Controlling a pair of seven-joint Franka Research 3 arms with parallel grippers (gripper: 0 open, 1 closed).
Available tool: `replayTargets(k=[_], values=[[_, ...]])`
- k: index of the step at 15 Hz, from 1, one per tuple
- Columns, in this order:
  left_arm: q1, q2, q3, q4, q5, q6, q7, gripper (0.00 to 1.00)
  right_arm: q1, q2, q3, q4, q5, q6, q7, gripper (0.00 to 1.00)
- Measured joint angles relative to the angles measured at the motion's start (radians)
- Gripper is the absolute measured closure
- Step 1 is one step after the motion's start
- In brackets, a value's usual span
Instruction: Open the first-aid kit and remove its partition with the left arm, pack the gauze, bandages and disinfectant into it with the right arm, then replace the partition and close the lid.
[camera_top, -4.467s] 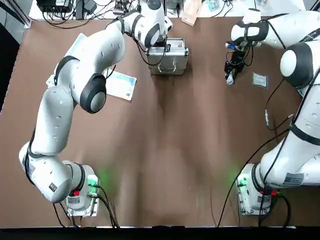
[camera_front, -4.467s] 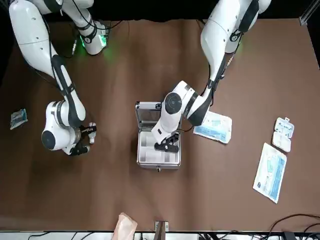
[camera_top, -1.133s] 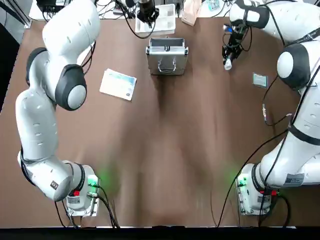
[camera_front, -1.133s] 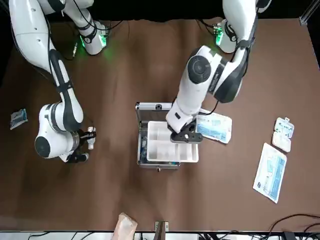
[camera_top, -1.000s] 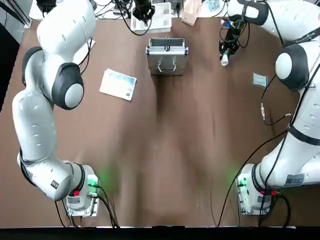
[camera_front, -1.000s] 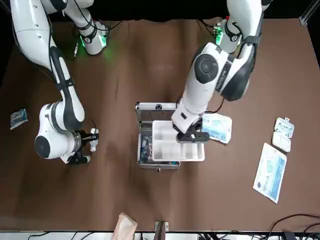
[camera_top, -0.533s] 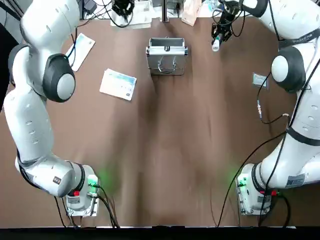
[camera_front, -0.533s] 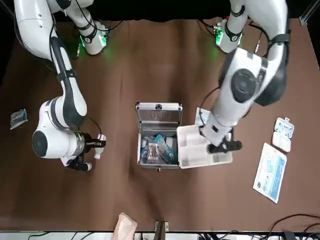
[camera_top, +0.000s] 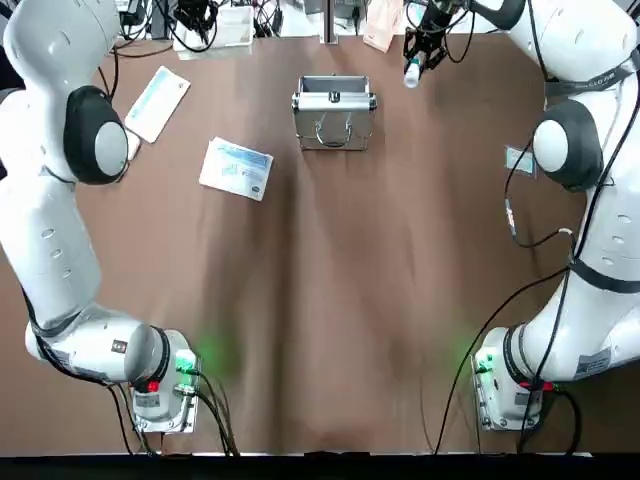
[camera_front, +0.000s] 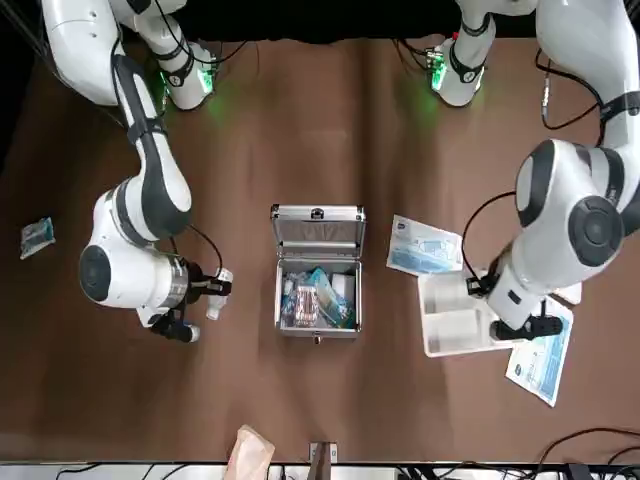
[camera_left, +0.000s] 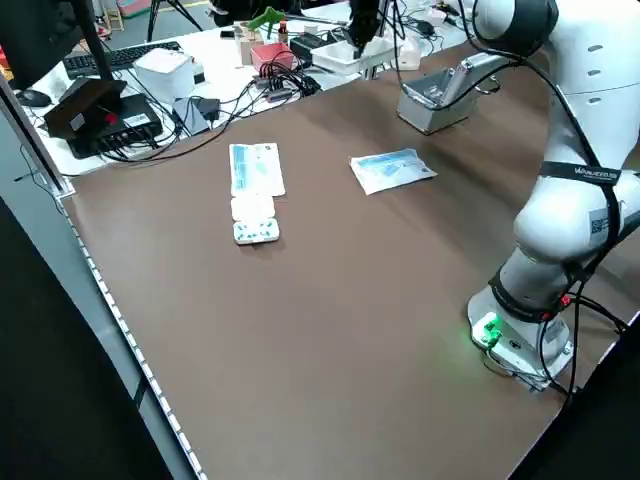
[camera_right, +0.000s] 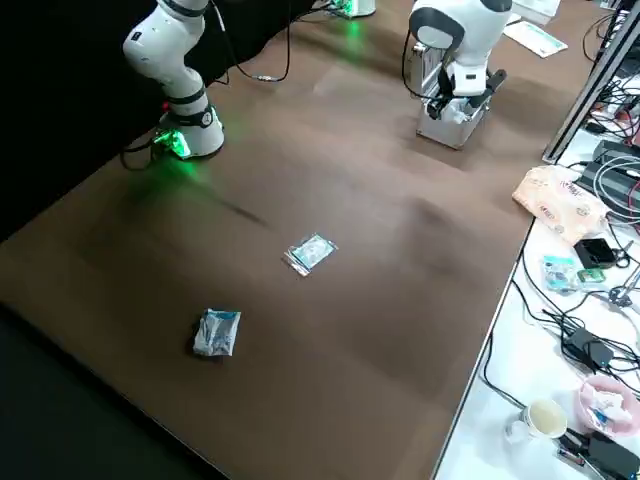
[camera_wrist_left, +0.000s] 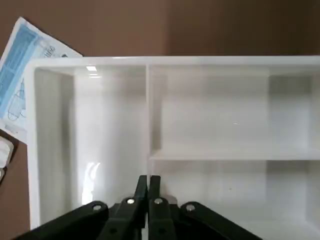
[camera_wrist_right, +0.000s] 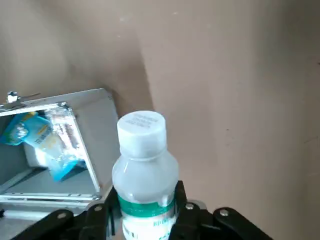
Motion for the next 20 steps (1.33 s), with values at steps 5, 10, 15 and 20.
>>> replayTargets(k=[5, 10, 15, 20], values=[[-0.01, 0.048, -0.002, -0.03, 0.0, 0.218, 0.012, 0.96, 0.059, 0.0, 0.001, 0.036, 0.014, 0.007, 0.018, 0.56], [-0.03, 0.163, -0.002, -0.034, 0.018, 0.326, 0.013, 0.96, 0.12, 0.003, 0.001, 0.043, 0.05, 0.179, 0.043, 0.56], [-0.039, 0.231, -0.007, -0.036, 0.073, 0.332, 0.047, 0.96, 0.182, 0.032, 0.0, 0.038, 0.054, 0.342, 0.094, 0.56], [-0.049, 0.293, -0.01, -0.036, 0.074, 0.336, 0.147, 0.96, 0.247, 0.111, -0.001, 0.037, 0.054, 0.384, 0.109, 0.56]])
